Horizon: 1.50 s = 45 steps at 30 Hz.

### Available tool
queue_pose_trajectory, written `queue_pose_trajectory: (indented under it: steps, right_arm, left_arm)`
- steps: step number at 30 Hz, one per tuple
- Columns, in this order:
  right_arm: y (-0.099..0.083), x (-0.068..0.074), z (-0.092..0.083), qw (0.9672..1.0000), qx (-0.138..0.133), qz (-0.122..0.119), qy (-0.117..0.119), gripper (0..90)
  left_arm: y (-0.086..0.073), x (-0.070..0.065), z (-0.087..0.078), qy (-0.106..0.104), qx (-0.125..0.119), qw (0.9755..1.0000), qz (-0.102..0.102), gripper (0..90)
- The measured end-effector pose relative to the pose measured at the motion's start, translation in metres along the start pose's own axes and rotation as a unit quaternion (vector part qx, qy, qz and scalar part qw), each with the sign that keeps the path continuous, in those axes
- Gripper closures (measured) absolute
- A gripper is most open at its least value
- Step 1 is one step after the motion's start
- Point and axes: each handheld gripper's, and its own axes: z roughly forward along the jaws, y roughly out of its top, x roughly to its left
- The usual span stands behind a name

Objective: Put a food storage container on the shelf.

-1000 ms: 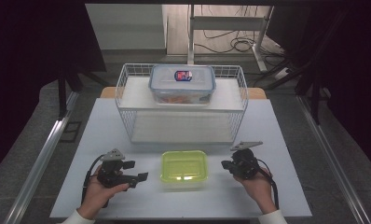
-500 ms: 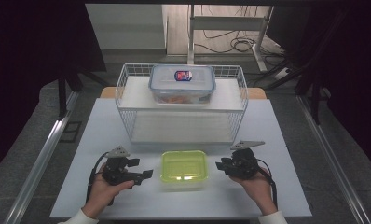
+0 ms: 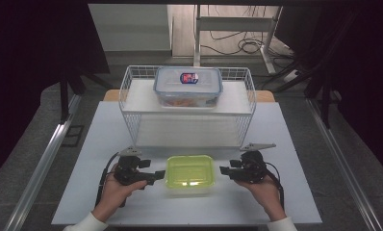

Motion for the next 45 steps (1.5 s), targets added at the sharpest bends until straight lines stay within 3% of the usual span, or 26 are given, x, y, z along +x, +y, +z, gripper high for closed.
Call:
queue_pose_trajectory:
  steps: [8, 13, 17, 23, 29, 32, 34, 38, 45]
  right_arm:
    - [0.004, -0.001, 0.007, 0.9997, -0.003, 0.018, 0.018, 44.5]
    - [0.005, 0.002, 0.017, 0.9992, 0.005, 0.026, 0.031, 44.5]
    - [0.004, 0.003, 0.025, 0.9989, 0.016, 0.027, 0.034, 44.7]
    - [0.003, 0.004, 0.033, 0.9984, 0.021, 0.036, 0.039, 46.0]
    - [0.001, 0.001, 0.040, 0.9970, 0.024, 0.052, 0.052, 47.7]
    - [-0.001, 0.000, 0.043, 0.9964, 0.025, 0.058, 0.057, 48.9]
    - [-0.001, 0.000, 0.044, 0.9962, 0.025, 0.060, 0.059, 50.0]
    - [-0.002, 0.000, 0.047, 0.9955, 0.029, 0.060, 0.067, 53.7]
    - [-0.003, 0.002, 0.051, 0.9940, 0.038, 0.064, 0.080, 61.9]
  left_arm:
    - [0.010, -0.003, 0.016, -0.013, 0.004, 0.9998, -0.016, 21.5]
    - [0.007, -0.001, 0.017, -0.008, 0.010, 0.9997, -0.023, 22.1]
    - [0.004, 0.004, 0.018, -0.018, 0.017, 0.9987, -0.044, 23.2]
    - [0.000, 0.007, 0.026, -0.023, 0.039, 0.9973, -0.058, 27.3]
    - [-0.003, 0.006, 0.031, -0.035, 0.051, 0.9963, -0.059, 30.7]
    - [-0.006, 0.009, 0.034, -0.053, 0.057, 0.9939, -0.078, 33.0]
    - [-0.007, 0.011, 0.035, -0.049, 0.058, 0.9939, -0.080, 34.1]
    - [-0.007, 0.014, 0.036, -0.064, 0.057, 0.9926, -0.087, 41.5]
    - [-0.008, 0.011, 0.039, -0.077, 0.061, 0.9918, -0.081, 58.1]
